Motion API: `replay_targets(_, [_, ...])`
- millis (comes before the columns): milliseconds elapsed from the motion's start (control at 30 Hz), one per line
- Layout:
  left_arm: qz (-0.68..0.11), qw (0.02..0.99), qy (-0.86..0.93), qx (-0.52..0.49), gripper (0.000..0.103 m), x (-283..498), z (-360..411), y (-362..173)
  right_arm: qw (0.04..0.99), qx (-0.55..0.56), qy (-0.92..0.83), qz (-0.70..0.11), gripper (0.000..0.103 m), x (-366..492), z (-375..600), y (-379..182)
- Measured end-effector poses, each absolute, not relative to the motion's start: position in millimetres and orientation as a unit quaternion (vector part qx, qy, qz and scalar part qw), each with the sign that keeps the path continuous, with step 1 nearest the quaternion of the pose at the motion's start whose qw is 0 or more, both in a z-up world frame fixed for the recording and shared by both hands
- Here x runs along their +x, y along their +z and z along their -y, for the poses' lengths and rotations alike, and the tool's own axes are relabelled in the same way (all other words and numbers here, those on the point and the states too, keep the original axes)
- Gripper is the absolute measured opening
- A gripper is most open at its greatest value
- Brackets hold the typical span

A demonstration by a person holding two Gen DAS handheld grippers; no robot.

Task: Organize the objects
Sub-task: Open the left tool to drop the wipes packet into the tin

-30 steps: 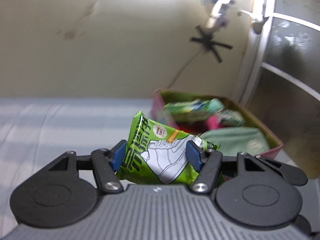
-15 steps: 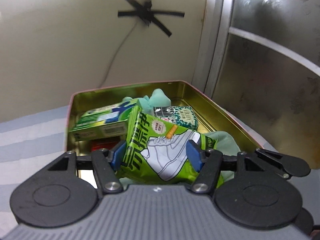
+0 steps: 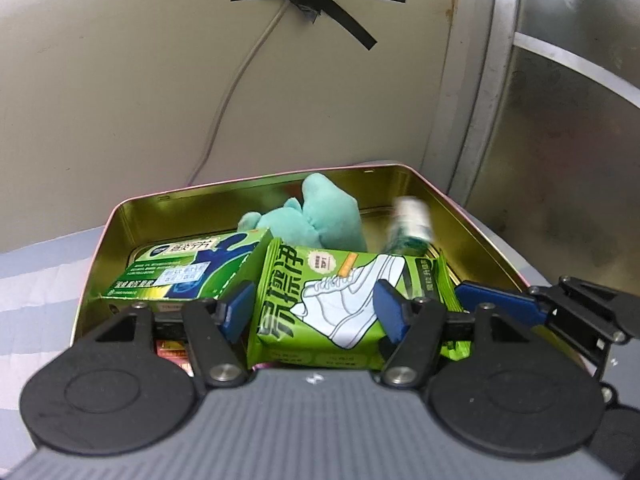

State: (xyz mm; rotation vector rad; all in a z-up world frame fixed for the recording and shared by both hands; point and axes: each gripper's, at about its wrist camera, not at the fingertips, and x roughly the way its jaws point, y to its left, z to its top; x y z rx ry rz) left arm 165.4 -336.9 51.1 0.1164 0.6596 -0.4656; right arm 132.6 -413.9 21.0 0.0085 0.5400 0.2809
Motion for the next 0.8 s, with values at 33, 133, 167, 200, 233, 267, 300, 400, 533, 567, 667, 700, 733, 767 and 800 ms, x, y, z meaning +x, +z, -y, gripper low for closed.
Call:
replay_targets(33, [-0.321, 0.918, -0.225, 0.056, 0.067, 164.0, 335.7, 52.2, 0.955, 0.006, 0.138, -0.263, 0.059, 130.1, 414.1, 20.9])
replay_targets(133, [-0.318, 0.92, -0.223, 0.06, 0.067, 157.6, 331.8, 53.1, 0.958, 0.014, 0.137, -0.253, 0.06, 121.5, 416.5, 20.5])
replay_targets(167, [-0.315, 0.921, -0.223, 0.062, 0.068, 154.4, 329.8, 53.8, 0.959, 0.018, 0.138, -0.248, 0.06, 116.2, 417.3, 20.4])
replay_targets(200, [-0.313, 0.922, -0.221, 0.064, 0.068, 151.1, 328.6, 54.5, 0.96, 0.022, 0.137, -0.244, 0.06, 110.3, 418.1, 20.6])
replay_targets(233, [-0.31, 0.923, -0.22, 0.066, 0.068, 147.4, 327.1, 55.5, 0.961, 0.027, 0.137, -0.239, 0.06, 103.8, 418.8, 20.5])
replay_targets(267, [-0.308, 0.923, -0.22, 0.067, 0.068, 143.2, 325.6, 56.5, 0.962, 0.032, 0.136, -0.236, 0.06, 97.9, 419.4, 21.0])
replay_targets(300, [-0.306, 0.924, -0.22, 0.069, 0.068, 138.9, 323.6, 57.5, 0.962, 0.038, 0.136, -0.234, 0.06, 91.7, 420.0, 21.7])
replay_targets(400, [-0.294, 0.927, -0.217, 0.083, 0.068, 121.3, 316.8, 61.4, 0.963, 0.054, 0.138, -0.226, 0.06, 77.0, 419.9, 23.9])
replay_targets(533, [-0.287, 0.929, -0.215, 0.087, 0.07, 98.8, 303.5, 66.1, 0.965, 0.066, 0.137, -0.213, 0.062, 52.5, 415.9, 27.6])
replay_targets(567, [-0.286, 0.93, -0.215, 0.084, 0.07, 93.5, 299.1, 67.3, 0.966, 0.071, 0.138, -0.209, 0.063, 44.7, 414.2, 28.3])
replay_targets(667, [-0.281, 0.933, -0.208, 0.085, 0.07, 76.4, 287.2, 71.0, 0.967, 0.083, 0.136, -0.201, 0.064, 30.6, 408.0, 30.2])
replay_targets(700, [-0.277, 0.935, -0.205, 0.086, 0.07, 71.1, 283.3, 72.0, 0.967, 0.087, 0.136, -0.198, 0.065, 25.3, 406.4, 30.5])
replay_targets(733, [-0.273, 0.937, -0.203, 0.086, 0.07, 65.6, 278.5, 72.9, 0.967, 0.092, 0.136, -0.196, 0.065, 20.1, 405.0, 30.7])
replay_targets(767, [-0.27, 0.938, -0.201, 0.084, 0.07, 60.7, 273.4, 73.8, 0.967, 0.099, 0.136, -0.193, 0.066, 13.1, 403.8, 30.8])
replay_targets(800, [-0.268, 0.939, -0.199, 0.081, 0.072, 55.9, 267.5, 74.2, 0.966, 0.106, 0.136, -0.192, 0.066, 6.6, 402.8, 31.0])
